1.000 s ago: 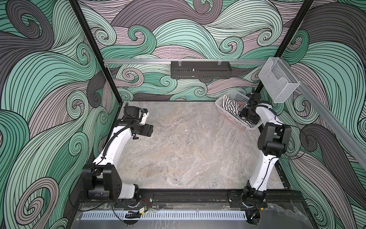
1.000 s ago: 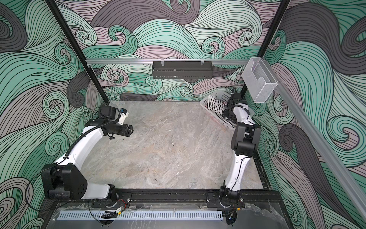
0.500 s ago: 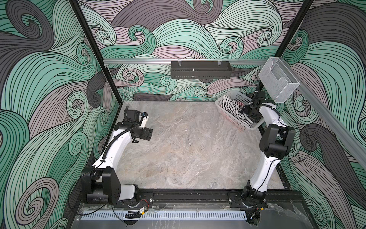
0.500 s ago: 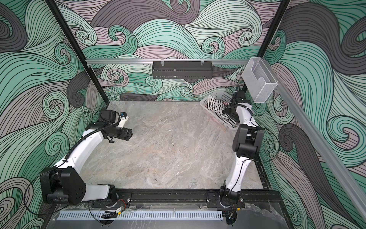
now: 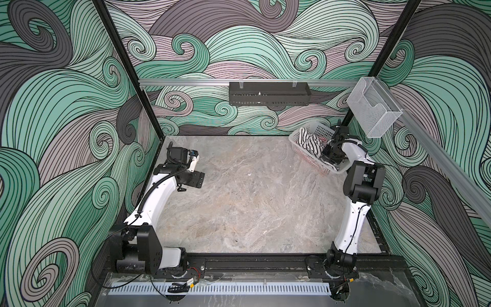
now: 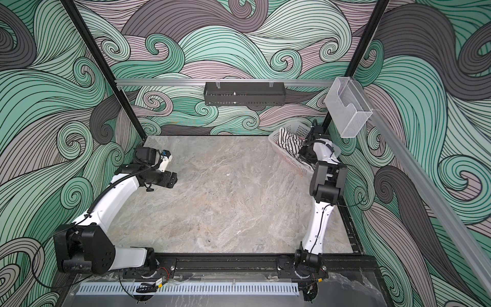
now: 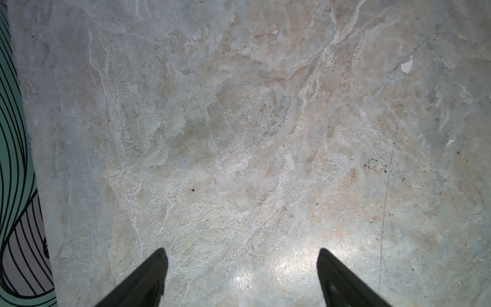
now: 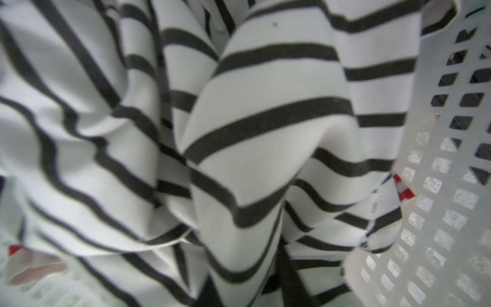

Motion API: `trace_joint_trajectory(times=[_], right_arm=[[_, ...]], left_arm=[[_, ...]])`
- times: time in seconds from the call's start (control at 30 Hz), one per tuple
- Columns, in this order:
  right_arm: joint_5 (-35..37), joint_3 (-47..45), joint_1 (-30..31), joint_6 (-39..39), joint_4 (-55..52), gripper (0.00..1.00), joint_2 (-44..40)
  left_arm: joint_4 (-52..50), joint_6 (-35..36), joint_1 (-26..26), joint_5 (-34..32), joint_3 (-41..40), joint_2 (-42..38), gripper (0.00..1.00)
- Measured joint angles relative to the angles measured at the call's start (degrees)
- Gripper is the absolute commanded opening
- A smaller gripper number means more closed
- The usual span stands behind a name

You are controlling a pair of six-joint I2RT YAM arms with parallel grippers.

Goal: Fold and stack tank tops
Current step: Pick up the tank top from the basket.

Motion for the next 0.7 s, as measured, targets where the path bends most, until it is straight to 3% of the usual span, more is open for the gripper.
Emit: trace_joint_trajectory(times=[0.43,0.7], right_arm=[[-11.06,-5.60,0.76,4.76,6.84,0.00,-11.28],[-1.60,-21.84,7.89,5.33,15.85,0.00,-17.51]], left_arm=[[-0.07,-0.74,0.00,-1.07,1.36,1.55,0.90],[-0.04,-1.38,0.00,-1.53,1.75,2.69,0.90]])
